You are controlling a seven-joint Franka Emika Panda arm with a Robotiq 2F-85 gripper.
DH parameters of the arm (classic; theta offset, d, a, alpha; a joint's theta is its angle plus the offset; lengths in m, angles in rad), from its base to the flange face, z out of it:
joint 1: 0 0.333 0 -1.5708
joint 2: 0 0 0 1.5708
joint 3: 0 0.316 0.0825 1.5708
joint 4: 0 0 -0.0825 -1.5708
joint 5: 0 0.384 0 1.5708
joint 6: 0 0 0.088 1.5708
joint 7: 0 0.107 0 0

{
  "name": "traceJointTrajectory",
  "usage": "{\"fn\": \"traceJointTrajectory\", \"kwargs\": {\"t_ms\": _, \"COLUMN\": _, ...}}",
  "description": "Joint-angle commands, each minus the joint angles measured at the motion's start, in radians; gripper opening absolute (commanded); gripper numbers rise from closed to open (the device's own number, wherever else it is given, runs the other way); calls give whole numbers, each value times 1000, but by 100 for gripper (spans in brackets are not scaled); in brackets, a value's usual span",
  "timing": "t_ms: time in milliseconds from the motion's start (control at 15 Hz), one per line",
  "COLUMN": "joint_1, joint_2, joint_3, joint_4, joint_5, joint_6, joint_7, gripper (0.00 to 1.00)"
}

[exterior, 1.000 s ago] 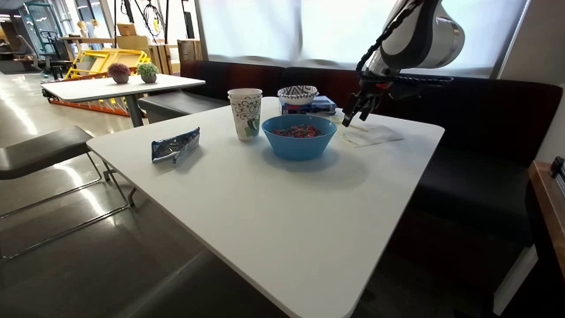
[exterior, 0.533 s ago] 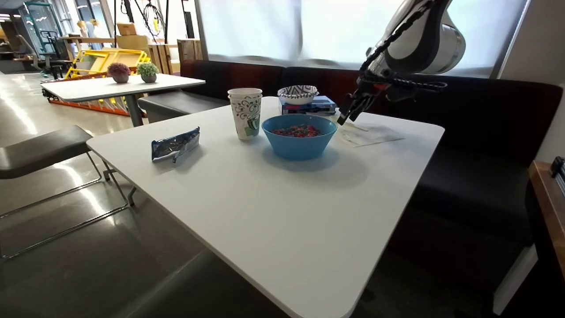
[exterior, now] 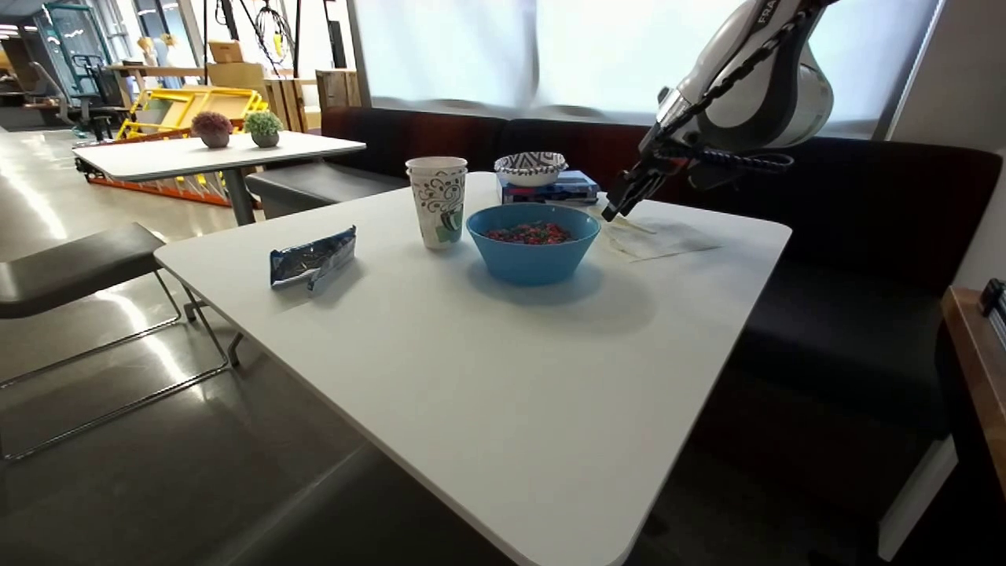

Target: Use the white spoon to place some cereal from the blue bowl into the coffee cup then put the spoon back on the napkin.

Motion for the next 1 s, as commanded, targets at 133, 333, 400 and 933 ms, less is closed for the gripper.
{"fn": "traceJointTrajectory", "kwargs": {"t_ms": 133, "joint_1": 24, "joint_2": 41, "joint_3": -45, "joint_4": 31, "joint_5": -50, "joint_6": 32, "joint_7": 47, "gripper": 27}}
{"fn": "traceJointTrajectory", "kwargs": {"t_ms": 333, "joint_1": 15, "joint_2": 20, "joint_3": -36, "joint_4": 15, "joint_5": -62, "joint_6": 27, "joint_7": 59, "gripper": 11}}
{"fn": "traceJointTrajectory", "kwargs": {"t_ms": 400, "joint_1": 13, "joint_2": 10, "joint_3": -34, "joint_4": 7, "joint_5": -65, "joint_6": 29, "joint_7": 63, "gripper": 3}}
{"fn": "traceJointTrajectory", "kwargs": {"t_ms": 933, "joint_1": 84, "joint_2": -187, "joint_3": -136, "joint_4": -145, "joint_5": -83, "joint_6": -27, "joint_7": 23, "gripper": 4}}
